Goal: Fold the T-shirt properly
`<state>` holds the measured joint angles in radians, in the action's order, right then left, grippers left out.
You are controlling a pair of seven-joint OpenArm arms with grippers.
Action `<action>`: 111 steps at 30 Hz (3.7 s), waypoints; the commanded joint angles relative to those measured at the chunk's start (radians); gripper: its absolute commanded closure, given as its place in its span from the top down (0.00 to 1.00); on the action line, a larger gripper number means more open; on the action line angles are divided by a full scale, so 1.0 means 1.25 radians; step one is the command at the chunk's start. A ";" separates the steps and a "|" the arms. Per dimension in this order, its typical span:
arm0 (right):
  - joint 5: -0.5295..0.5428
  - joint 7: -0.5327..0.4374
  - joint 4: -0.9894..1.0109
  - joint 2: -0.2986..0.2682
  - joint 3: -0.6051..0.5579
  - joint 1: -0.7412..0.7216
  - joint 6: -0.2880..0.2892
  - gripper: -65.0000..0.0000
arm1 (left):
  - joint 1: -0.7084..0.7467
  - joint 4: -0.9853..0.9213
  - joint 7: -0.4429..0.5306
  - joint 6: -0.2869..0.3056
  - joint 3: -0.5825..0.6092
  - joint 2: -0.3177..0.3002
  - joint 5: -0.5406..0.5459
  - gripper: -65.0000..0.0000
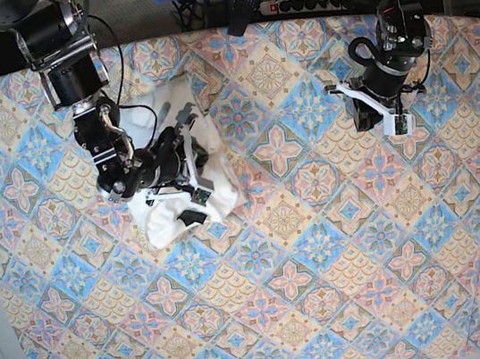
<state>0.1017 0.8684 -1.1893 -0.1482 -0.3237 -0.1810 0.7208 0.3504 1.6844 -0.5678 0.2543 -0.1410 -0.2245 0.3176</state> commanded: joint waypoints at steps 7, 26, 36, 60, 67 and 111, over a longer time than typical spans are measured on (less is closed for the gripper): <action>-0.028 0.007 -0.003 -0.055 0.083 -0.062 -0.018 0.03 | 0.001 0.014 0.017 0.001 -0.002 -0.005 0.008 0.02; -0.022 0.060 -0.144 -0.060 0.140 -0.074 -0.018 0.03 | 0.004 0.016 0.017 0.001 -0.001 -0.005 0.009 0.02; -0.022 0.153 -0.451 -0.060 0.381 0.144 -0.018 0.03 | 0.091 0.152 -0.043 0.001 -0.014 -0.010 0.107 0.02; 0.052 0.143 -0.606 -0.055 0.741 0.726 -0.018 0.00 | 0.530 0.311 -0.052 0.003 -0.176 -0.005 0.110 0.02; 0.052 0.085 -0.593 -0.006 0.779 0.849 -0.018 0.00 | 0.592 0.280 -0.051 0.003 -0.169 0.006 0.101 0.02; -0.308 -0.589 0.713 -0.038 0.731 0.414 -0.018 0.00 | -0.056 -1.000 0.376 0.001 0.259 0.084 -0.107 0.02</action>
<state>-0.2806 0.1230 -0.3008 -0.1879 0.5888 0.3172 0.6926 0.2638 0.4366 -0.0921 0.2508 0.1802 -0.1158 0.1837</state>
